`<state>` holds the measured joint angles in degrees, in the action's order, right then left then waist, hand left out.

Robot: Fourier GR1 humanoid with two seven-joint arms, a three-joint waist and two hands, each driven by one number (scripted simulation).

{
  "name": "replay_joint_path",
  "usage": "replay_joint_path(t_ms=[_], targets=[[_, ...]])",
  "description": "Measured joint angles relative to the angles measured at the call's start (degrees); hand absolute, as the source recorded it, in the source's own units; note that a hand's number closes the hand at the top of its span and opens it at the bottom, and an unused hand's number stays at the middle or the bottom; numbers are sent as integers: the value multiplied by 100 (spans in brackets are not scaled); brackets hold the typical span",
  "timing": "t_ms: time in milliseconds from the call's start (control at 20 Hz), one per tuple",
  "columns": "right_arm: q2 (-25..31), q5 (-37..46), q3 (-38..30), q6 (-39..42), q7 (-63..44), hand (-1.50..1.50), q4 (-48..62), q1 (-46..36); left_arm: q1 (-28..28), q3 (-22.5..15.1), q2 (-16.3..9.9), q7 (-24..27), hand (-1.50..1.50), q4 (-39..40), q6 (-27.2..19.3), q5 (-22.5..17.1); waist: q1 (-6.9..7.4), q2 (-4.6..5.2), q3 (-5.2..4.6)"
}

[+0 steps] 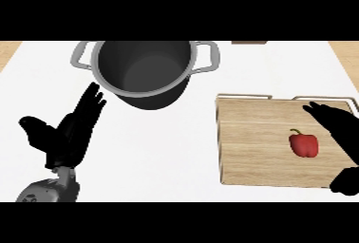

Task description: Pick the bell pepper from the tray and place it in the pot

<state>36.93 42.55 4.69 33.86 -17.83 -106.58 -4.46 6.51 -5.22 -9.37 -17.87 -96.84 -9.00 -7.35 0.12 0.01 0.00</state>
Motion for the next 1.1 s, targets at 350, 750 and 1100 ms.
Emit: replay_joint_path(t_ms=[350, 750, 1100], targets=[[-273, 762, 266, 5, 44, -150, 676, -297, 57, 147, 31, -43, 0, 22, 134, 37, 7, 1, 0], [-467, 1294, 202, 28, 379, -150, 1222, -403, 129, 280, 133, -49, 0, 73, 265, 108, -3, 0, 0], [-609, 1327, 128, -304, 1135, 150, 1490, -472, 118, 269, 237, -101, 0, 33, 287, 187, -5, -2, -2]])
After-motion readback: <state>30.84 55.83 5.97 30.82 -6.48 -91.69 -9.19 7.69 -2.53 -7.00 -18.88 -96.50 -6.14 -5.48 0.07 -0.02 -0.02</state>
